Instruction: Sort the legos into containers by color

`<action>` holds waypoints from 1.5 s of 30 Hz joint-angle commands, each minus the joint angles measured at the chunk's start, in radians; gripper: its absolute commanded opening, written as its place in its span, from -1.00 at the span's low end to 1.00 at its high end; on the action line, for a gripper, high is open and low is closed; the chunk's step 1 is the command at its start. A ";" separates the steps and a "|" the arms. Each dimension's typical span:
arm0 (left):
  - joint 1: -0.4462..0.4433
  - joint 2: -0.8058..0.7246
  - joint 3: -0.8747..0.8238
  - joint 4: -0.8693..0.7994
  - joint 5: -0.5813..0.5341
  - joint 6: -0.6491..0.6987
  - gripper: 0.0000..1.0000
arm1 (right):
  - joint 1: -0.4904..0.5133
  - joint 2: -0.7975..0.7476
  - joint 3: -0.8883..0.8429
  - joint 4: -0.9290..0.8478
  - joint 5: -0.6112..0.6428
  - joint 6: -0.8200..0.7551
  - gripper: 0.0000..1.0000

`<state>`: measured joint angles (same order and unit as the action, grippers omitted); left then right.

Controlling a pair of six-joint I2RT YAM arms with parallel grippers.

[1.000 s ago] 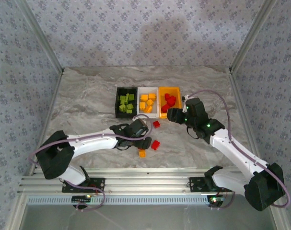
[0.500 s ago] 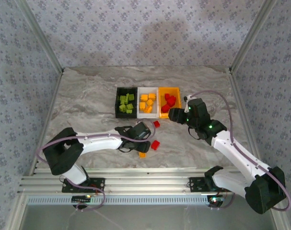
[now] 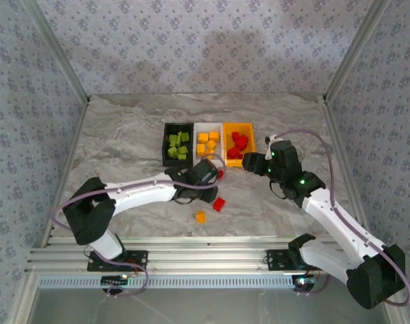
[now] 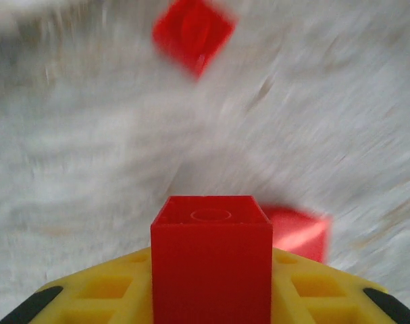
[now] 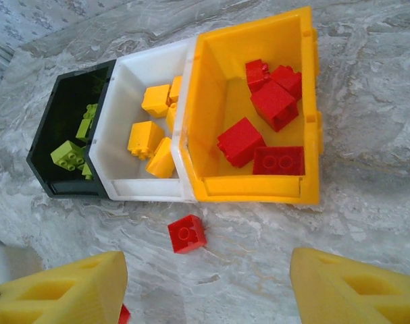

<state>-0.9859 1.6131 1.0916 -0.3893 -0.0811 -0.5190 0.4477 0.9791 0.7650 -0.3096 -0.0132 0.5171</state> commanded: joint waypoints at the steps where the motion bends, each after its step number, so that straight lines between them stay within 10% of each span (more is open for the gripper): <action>1: 0.038 0.061 0.186 0.022 0.026 0.056 -0.30 | -0.017 -0.032 -0.029 -0.051 0.017 0.023 0.34; 15: 0.148 0.583 0.876 -0.107 0.034 0.082 -0.26 | -0.047 -0.086 -0.115 -0.063 -0.015 0.049 0.33; 25: 0.154 0.630 1.062 -0.160 0.073 0.039 0.39 | -0.033 -0.064 -0.128 -0.041 -0.086 0.049 0.37; 33: 0.148 0.210 0.574 0.061 0.052 0.022 0.98 | 0.121 0.033 -0.127 0.002 -0.094 0.067 0.40; 45: 0.135 -0.436 -0.223 0.072 -0.126 -0.115 0.99 | 0.426 0.415 -0.002 0.031 0.043 0.087 0.43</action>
<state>-0.8471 1.2423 0.9382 -0.2974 -0.1440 -0.5758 0.8539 1.3418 0.7097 -0.2790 -0.0418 0.5774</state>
